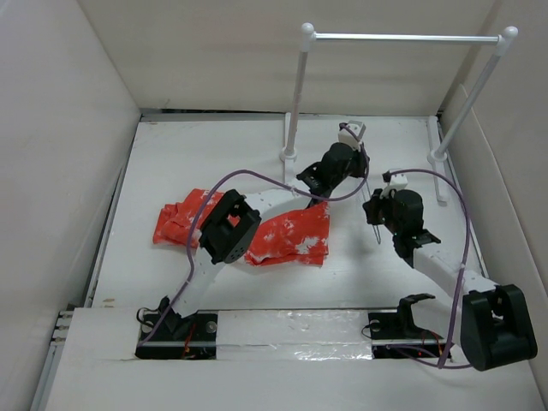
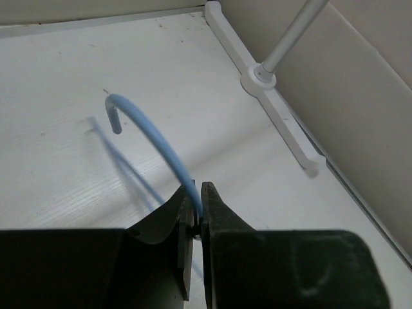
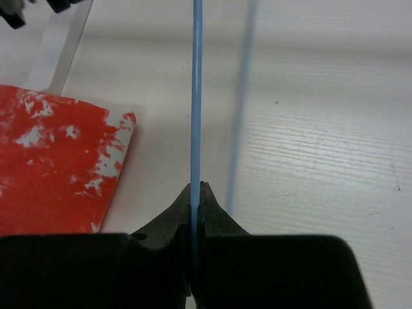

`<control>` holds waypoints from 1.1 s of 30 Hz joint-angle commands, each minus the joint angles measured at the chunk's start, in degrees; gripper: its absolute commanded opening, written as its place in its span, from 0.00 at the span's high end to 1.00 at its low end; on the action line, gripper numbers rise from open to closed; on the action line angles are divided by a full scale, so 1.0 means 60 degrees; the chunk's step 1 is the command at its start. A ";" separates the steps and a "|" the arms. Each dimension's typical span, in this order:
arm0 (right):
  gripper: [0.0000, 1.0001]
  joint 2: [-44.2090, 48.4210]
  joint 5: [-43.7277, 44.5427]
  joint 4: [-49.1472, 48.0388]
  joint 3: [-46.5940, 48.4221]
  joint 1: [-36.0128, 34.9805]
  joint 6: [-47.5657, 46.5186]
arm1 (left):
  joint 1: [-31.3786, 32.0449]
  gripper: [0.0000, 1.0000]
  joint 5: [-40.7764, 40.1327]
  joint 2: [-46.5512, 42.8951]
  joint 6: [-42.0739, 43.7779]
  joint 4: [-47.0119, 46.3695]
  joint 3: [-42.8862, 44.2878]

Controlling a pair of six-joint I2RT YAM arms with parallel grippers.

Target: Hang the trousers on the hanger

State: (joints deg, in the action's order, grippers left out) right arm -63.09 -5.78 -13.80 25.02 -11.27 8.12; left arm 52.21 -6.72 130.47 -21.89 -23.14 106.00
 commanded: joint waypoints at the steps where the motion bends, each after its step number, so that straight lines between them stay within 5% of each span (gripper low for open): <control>1: 0.93 0.0508 0.0275 -0.0322 -0.0228 -0.0260 0.0068 | -0.0117 1.00 0.0080 -0.0314 -0.0467 -0.0464 -0.0203; 5: 0.42 0.1268 0.0275 0.0278 -0.0331 -0.0261 -0.0093 | -0.0117 1.00 0.0080 -0.1148 -0.0804 -0.1254 -0.1754; 8: 0.23 0.2175 0.0056 0.1053 -0.0273 -0.0261 -0.0298 | -0.0117 1.00 0.0167 -0.1809 -0.1344 -0.2089 -0.2930; 13: 0.21 0.3555 -0.0690 0.2619 0.0049 -0.0261 -0.0416 | 0.0103 1.00 -0.0168 -0.3360 -0.2035 -0.3393 -0.5827; 15: 0.45 0.3994 -0.0925 0.2594 -0.0037 -0.0261 -0.0343 | 0.0483 1.00 -0.0954 -0.3857 -0.2253 -0.3701 -0.6718; 16: 0.63 0.4054 -0.1303 0.2448 -0.0154 -0.0261 -0.0270 | 0.0585 1.00 -0.1235 -0.4020 -0.2357 -0.3804 -0.6984; 17: 0.92 0.4026 -0.1481 0.2374 -0.0301 -0.0348 -0.0182 | 0.0586 1.00 -0.1470 -0.4137 -0.2459 -0.3936 -0.7277; 18: 1.00 0.3924 -0.1642 0.1881 -0.0534 -0.0349 -0.0123 | 0.0717 1.00 -0.1821 -0.4370 -0.2591 -0.4184 -0.7788; 23: 1.00 0.2066 -0.2259 0.0546 -0.0975 -0.0670 0.0242 | 0.0718 1.00 -0.1926 -0.4738 -0.2944 -0.4509 -0.8787; 29: 0.63 -0.0013 -0.1748 -0.1387 -0.0756 -0.1666 0.0989 | 0.0718 1.00 -0.2219 -0.5221 -0.2958 -0.4567 -0.9725; 33: 0.55 -0.1169 -0.1468 -0.2267 -0.0639 -0.2179 0.1385 | 0.0631 1.00 -0.2147 -0.5398 -0.2900 -0.4567 -1.0164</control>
State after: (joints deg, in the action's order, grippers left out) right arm -65.98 -16.36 -16.62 19.77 -22.33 13.39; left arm 56.64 -18.35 100.97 -39.75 -48.56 46.85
